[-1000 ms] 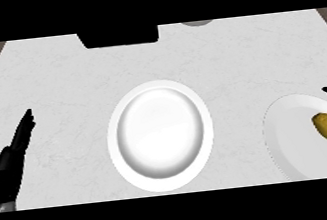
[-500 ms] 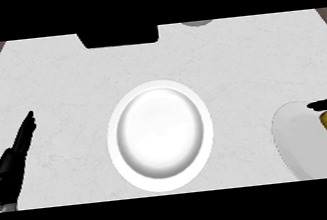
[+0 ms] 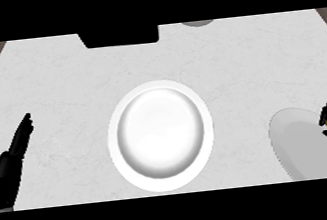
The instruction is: Pick the lemon from the plate and place it in the plate
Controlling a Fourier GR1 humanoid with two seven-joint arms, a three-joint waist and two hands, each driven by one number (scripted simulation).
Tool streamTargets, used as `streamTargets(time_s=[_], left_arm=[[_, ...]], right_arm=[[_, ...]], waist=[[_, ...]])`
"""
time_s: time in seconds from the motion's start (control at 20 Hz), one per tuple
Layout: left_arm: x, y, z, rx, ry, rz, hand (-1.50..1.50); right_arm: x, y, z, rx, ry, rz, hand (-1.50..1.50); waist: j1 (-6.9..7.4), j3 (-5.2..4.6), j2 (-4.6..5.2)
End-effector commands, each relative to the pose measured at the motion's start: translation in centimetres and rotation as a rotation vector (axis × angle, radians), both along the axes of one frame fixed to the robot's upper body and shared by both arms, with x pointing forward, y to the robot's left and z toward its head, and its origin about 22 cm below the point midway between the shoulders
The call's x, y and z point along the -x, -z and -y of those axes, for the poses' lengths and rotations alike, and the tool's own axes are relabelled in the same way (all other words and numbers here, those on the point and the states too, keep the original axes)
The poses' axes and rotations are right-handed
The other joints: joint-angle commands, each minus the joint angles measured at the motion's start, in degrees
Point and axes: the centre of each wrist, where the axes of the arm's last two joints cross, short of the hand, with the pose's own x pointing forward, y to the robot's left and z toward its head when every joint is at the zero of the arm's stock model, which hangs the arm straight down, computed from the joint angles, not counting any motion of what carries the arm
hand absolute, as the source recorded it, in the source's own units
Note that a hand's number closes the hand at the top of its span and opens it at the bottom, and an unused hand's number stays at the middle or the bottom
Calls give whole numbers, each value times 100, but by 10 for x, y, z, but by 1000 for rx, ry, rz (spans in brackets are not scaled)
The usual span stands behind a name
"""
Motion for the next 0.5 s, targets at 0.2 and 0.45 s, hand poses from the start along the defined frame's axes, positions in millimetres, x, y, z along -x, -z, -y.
streamTargets(time_s=[0.2, 0.45], left_arm=[[-7, 4, 7, 9, -14, -8, 0], [-4, 2, -2, -9, -31, -18, 0]], right_arm=[[-23, -3, -44, 337, 115, 146, 150], [-27, -8, -74, 563, 253, 347, 150]], waist=[[-118, 2, -27], [-191, 5, -47]])
